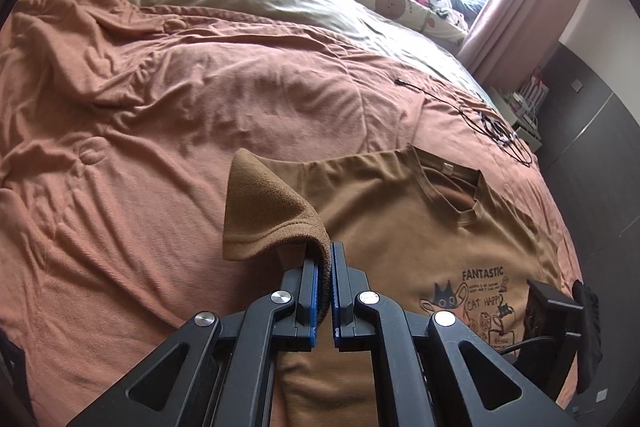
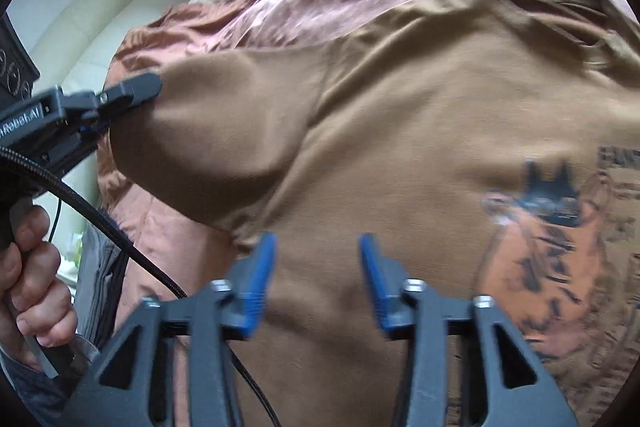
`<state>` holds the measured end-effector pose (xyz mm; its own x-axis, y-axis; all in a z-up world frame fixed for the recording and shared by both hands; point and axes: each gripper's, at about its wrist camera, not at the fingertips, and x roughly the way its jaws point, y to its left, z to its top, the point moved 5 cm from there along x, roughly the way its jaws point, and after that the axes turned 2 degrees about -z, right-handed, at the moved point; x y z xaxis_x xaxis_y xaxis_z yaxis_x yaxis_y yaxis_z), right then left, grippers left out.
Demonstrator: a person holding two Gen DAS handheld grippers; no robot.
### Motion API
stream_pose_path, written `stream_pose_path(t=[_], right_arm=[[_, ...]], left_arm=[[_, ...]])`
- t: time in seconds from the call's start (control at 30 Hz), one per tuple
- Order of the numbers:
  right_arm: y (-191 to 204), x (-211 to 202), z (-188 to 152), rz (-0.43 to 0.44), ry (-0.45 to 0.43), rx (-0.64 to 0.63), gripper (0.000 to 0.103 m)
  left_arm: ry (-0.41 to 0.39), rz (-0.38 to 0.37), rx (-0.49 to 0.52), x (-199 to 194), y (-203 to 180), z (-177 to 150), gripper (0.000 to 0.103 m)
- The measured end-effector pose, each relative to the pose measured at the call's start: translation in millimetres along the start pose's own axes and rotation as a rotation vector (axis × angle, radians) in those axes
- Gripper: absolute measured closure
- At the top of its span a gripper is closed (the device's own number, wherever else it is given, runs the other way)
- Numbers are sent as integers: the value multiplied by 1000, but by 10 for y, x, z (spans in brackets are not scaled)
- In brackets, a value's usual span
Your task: Fold small clothes
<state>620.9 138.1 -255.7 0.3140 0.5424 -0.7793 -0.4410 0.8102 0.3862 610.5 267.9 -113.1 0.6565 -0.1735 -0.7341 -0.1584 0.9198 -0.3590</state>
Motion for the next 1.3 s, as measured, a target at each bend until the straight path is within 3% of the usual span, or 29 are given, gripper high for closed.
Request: stream_pose_path(t=[0.2, 0.43, 0.53, 0.67, 0.9, 1.13, 1.3], right_arm=[[-195, -340, -13, -53, -67, 37, 45], [-369, -601, -168, -51, -80, 87, 45], [-382, -607, -192, -43, -64, 93, 45], [-377, -651, -107, -22, -63, 90, 45], [-276, -475, -27, -64, -35, 3, 45], [-69, -45, 151, -202, 40, -142, 45], [43, 201, 265, -301, 45, -215, 45]], left_arm=[[45, -30, 39, 192, -357, -115, 98], [113, -85, 110, 411, -762, -286, 96], [134, -105, 115, 428, -813, -323, 80], [92, -85, 103, 309, -697, -287, 59], [98, -9, 67, 261, -336, -325, 60], [157, 21, 13, 370, 47, -514, 82], [185, 44, -7, 466, 230, -612, 84]])
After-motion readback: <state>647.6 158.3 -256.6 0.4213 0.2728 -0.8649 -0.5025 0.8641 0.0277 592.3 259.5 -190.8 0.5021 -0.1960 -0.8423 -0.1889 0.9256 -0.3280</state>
